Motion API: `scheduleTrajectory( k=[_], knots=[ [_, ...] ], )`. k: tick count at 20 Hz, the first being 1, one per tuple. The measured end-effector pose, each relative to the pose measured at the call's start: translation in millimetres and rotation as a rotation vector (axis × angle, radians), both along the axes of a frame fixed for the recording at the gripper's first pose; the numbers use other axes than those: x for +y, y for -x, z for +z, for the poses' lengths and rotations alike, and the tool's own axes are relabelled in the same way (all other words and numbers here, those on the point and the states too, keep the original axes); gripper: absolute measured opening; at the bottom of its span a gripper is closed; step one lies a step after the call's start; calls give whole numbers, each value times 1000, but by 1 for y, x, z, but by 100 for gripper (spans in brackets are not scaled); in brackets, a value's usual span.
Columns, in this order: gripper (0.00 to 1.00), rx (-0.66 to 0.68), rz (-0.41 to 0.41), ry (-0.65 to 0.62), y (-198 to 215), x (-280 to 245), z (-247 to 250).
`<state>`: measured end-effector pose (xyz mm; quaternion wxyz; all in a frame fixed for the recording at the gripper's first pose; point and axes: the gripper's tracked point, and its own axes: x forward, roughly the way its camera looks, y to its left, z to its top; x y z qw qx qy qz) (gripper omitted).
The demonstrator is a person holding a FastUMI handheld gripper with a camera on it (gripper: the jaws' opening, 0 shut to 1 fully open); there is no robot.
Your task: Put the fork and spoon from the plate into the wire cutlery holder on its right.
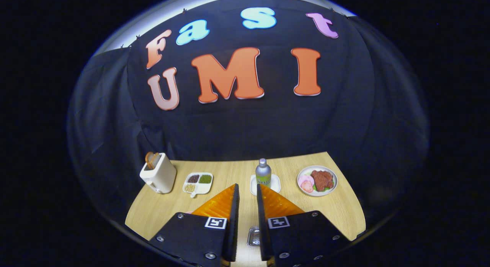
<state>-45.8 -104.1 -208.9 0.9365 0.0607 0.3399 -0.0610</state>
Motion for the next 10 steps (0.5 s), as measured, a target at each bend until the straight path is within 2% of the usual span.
scheduleTrajectory(
  k=[3, 4, 5, 8, 10],
  knots=[
    [40, -101, 0, 41, -5, 3, 21],
    [49, -128, 6, 55, -8, 5, 29],
    [53, -161, 13, 69, -13, 7, 38],
    [76, -258, 23, 113, -16, 13, 68],
    [87, -309, 36, 143, -17, 22, 83]
  ],
)
